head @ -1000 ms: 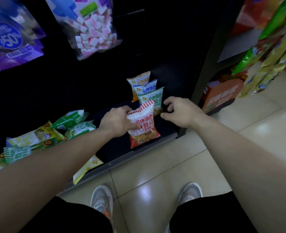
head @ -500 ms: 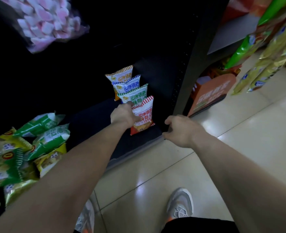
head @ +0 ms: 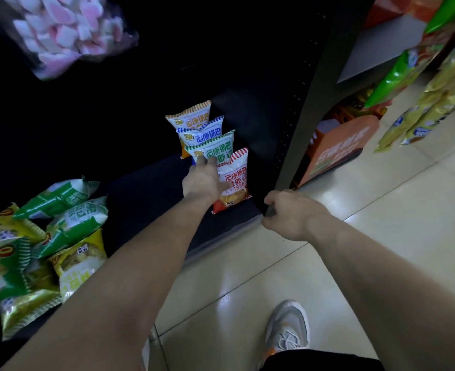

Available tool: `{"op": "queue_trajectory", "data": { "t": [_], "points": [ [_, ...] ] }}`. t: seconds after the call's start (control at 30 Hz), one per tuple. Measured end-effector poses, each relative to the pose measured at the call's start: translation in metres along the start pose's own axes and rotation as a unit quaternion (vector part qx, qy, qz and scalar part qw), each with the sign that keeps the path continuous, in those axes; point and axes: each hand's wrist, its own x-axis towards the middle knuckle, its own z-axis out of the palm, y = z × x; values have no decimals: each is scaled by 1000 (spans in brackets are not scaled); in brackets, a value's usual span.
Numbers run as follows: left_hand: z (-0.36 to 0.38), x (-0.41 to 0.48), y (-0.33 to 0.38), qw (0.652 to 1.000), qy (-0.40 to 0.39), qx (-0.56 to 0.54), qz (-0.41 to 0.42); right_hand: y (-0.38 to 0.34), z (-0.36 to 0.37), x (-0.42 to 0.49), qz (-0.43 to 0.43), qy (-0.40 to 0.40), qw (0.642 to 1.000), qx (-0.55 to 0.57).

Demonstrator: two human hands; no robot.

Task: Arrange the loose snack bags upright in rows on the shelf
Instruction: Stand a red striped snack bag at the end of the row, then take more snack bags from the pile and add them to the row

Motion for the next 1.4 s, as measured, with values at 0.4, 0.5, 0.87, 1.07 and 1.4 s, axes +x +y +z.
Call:
{"op": "queue_trajectory", "data": {
  "t": [0.4, 0.5, 0.87, 1.07, 1.4],
  "points": [
    [-87, -35, -50, 997, -27, 63, 47, -57, -18, -11, -42, 17, 999, -26],
    [-122, -64, -82, 993, -41, 104, 34, -83, -23, -17, -67, 29, 997, -19],
    [-222, -230, -212, 988, -41, 145, -38, -220, -2, -55, -212, 40, 975, -42],
    [-218, -266, -287, 988, -80, 85, -105, -288, 43, -49, -246, -1, 965, -93],
    [-191, -265, -363, 983, -148, 1, -109, -355, 125, 24, -212, -111, 948, -212]
  ]
}}
